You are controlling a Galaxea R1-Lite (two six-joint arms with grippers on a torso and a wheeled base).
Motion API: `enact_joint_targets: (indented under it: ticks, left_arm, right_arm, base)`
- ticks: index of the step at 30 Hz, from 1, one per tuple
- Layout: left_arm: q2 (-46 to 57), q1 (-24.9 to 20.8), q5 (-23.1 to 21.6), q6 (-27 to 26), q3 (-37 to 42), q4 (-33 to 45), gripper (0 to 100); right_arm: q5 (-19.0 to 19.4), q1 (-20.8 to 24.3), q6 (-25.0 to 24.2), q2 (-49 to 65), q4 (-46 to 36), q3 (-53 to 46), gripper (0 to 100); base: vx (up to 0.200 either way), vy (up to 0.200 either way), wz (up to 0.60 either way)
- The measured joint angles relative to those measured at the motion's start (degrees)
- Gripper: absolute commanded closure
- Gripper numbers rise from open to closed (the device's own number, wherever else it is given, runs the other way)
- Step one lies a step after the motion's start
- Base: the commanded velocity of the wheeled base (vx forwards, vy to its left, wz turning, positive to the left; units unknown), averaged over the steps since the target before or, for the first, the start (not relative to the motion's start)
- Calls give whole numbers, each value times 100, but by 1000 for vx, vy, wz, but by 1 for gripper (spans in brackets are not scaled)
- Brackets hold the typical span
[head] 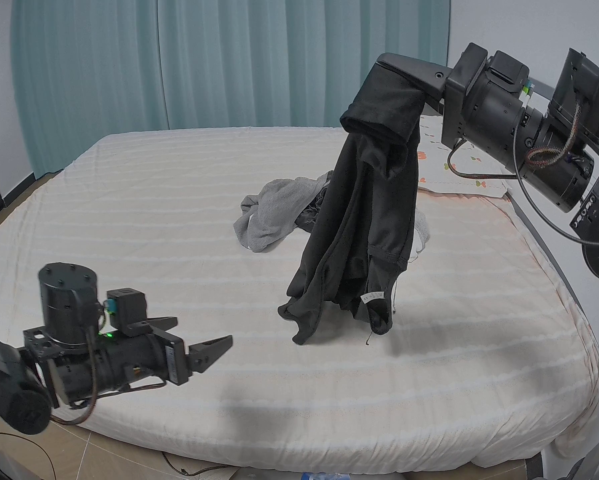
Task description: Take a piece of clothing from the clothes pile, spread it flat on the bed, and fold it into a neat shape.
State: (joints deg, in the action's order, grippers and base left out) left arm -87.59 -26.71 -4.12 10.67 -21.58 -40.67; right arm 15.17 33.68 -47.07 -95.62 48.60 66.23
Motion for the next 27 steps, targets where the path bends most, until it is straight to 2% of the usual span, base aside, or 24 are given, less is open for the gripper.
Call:
enact_joint_targets:
  ticks: [6,11,17,27]
  left_arm:
    - [-1247,-427,137,206,-162,-997,0]
    - [-2227,-730,439,750,-542,-1560,0]
    - [-3178,-931,597,1076,-1232,-1765,0]
    - [-4339,-1002,811,1128,-2297,-1798,0]
  right_arm:
    - [-1,-17,22,-44,0,44,100]
    - [-6,-30,29,-79,-2,94,100]
    - [-17,-39,32,-127,-2,204,100]
    - [-33,-39,32,-176,-2,279,100]
  base:
    - [0,0,0]
    - [0,0,0]
    - [0,0,0]
    - [0,0,0]
